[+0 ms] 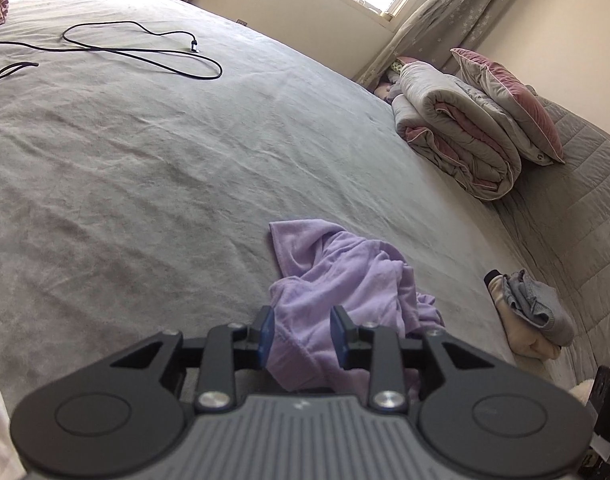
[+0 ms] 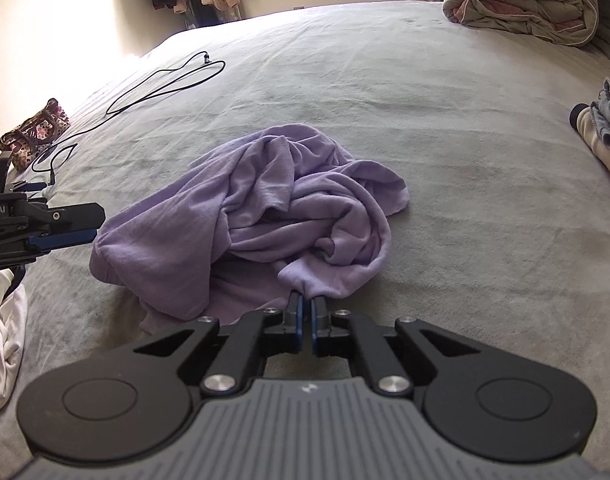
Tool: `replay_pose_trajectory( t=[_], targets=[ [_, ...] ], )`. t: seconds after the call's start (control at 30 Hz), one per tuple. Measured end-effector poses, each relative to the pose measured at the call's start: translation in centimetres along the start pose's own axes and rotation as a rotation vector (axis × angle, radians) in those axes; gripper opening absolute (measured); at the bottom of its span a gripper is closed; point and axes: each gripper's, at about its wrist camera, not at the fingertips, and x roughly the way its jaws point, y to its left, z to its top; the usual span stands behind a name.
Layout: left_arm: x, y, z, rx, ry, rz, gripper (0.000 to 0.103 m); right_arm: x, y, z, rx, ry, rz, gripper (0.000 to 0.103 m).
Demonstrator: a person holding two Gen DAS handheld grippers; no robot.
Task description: Fold clothes
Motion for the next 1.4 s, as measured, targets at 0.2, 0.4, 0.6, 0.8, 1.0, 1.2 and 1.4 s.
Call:
replay_pose_trajectory(
  t=[0.2, 0.4, 0.6, 0.8, 1.0, 1.2, 1.4],
  targets=[
    [0.24, 0.05, -0.06, 0.002, 0.023, 0.009, 0.031, 0.21, 0.07, -0.19, -0.006, 0.01, -0.003, 0.004],
    [0.32, 0.14, -0.1, 0.0, 0.035, 0.016, 0.031, 0.19, 0.03, -0.23, -0.006, 0.011, -0.002, 0.004],
    [0.35, 0.14, -0.13, -0.002, 0.04, 0.017, 0.031, 0.32, 0.09, -0.3, -0.008, 0.015, -0.003, 0.005],
    [0.35, 0.12, -0.14, -0.002, 0.042, 0.019, 0.031, 0.39, 0.22, -0.34, -0.014, 0.017, -0.003, 0.005],
    [0.4, 0.12, -0.14, -0.003, 0.046, 0.019, 0.031, 0.37, 0.2, -0.34, -0.015, 0.015, -0.001, 0.005],
    [0.54, 0.23, -0.18, -0.011, 0.055, 0.027, 0.036, 0.31, 0.37, -0.38, -0.014, 0.014, 0.009, 0.004],
    [0.61, 0.3, -0.29, -0.016, 0.066, 0.033, 0.049, 0.2, 0.61, -0.36, -0.019, 0.013, 0.018, 0.004]
  ],
)
